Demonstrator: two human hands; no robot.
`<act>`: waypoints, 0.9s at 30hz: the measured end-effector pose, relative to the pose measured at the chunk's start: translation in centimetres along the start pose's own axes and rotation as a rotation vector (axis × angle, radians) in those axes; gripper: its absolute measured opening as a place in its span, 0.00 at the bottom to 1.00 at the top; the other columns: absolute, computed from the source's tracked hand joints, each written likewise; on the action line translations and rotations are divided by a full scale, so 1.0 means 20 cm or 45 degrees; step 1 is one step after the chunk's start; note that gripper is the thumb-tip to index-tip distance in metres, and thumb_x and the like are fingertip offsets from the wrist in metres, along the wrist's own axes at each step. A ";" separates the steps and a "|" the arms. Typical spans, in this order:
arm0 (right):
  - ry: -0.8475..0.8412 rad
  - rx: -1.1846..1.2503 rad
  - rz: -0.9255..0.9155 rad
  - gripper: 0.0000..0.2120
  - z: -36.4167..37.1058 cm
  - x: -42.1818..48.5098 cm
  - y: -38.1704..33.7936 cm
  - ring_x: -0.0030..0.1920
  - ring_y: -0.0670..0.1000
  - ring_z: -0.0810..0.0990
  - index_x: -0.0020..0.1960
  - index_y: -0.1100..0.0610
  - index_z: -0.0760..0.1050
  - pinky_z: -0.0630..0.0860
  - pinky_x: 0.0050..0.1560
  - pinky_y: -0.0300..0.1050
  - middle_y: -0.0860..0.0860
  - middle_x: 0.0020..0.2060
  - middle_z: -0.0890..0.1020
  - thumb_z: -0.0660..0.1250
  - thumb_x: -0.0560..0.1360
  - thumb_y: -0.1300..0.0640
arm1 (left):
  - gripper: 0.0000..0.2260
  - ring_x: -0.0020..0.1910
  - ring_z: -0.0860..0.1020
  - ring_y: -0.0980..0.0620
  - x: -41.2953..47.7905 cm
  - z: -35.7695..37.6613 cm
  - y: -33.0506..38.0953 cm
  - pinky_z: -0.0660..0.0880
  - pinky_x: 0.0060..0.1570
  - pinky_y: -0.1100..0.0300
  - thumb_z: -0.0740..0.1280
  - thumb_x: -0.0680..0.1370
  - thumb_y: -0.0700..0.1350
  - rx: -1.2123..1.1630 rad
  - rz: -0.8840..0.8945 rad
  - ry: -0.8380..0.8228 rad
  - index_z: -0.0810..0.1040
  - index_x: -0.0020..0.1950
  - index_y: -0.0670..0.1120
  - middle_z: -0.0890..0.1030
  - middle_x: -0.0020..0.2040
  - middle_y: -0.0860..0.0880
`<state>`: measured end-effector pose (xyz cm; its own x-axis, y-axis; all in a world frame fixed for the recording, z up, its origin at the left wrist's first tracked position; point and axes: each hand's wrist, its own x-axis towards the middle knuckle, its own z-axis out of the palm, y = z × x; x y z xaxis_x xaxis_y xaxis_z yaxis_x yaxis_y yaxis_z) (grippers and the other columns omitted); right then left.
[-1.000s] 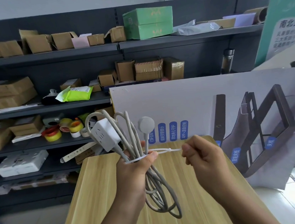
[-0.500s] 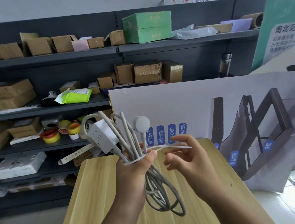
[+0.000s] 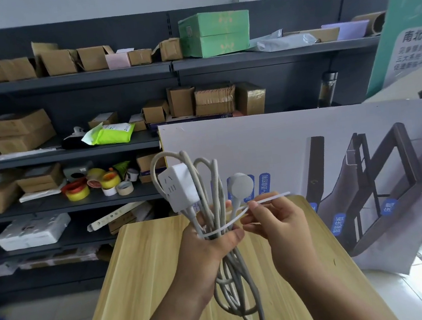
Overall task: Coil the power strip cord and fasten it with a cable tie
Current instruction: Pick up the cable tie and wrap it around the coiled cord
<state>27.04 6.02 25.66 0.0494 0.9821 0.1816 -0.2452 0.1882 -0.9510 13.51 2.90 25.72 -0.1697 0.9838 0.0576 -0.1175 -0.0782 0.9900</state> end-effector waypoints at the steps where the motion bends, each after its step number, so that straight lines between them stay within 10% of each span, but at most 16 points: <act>1: 0.012 0.003 0.004 0.04 0.00 0.00 0.00 0.40 0.62 0.84 0.44 0.62 0.80 0.82 0.41 0.48 0.63 0.37 0.83 0.68 0.76 0.63 | 0.18 0.44 0.84 0.54 0.00 0.00 0.00 0.80 0.47 0.49 0.76 0.68 0.38 -0.011 0.015 0.010 0.83 0.52 0.57 0.86 0.42 0.54; 10: -0.154 0.239 0.284 0.05 0.04 -0.02 0.01 0.48 0.59 0.86 0.47 0.69 0.78 0.82 0.49 0.48 0.62 0.44 0.86 0.64 0.77 0.68 | 0.24 0.32 0.80 0.55 0.04 -0.03 0.02 0.76 0.31 0.62 0.73 0.66 0.37 -0.349 -0.064 -0.044 0.76 0.62 0.36 0.82 0.34 0.49; 14: -0.125 0.293 0.306 0.06 0.05 -0.01 0.02 0.44 0.59 0.83 0.44 0.69 0.80 0.82 0.47 0.48 0.62 0.44 0.81 0.66 0.76 0.67 | 0.12 0.38 0.83 0.51 0.04 -0.02 0.02 0.80 0.39 0.53 0.74 0.67 0.40 -0.373 -0.065 -0.146 0.86 0.49 0.49 0.84 0.37 0.47; 20: -0.138 -0.025 0.204 0.04 0.07 -0.01 0.04 0.41 0.56 0.79 0.40 0.60 0.83 0.76 0.45 0.51 0.61 0.43 0.85 0.71 0.74 0.62 | 0.15 0.41 0.85 0.48 0.06 -0.03 -0.04 0.80 0.38 0.58 0.70 0.72 0.34 -0.285 -0.040 0.026 0.80 0.58 0.42 0.86 0.40 0.45; 27: -0.210 0.077 0.345 0.05 0.09 0.01 0.03 0.42 0.60 0.78 0.40 0.63 0.80 0.75 0.42 0.50 0.67 0.46 0.84 0.69 0.75 0.64 | 0.10 0.44 0.85 0.41 0.08 -0.04 -0.06 0.82 0.43 0.47 0.76 0.66 0.38 -0.196 0.052 0.199 0.84 0.46 0.46 0.86 0.42 0.42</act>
<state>25.18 6.28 25.49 -0.1823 0.9827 -0.0335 -0.2854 -0.0854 -0.9546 12.60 4.50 24.48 -0.3258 0.9432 0.0644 -0.2534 -0.1528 0.9552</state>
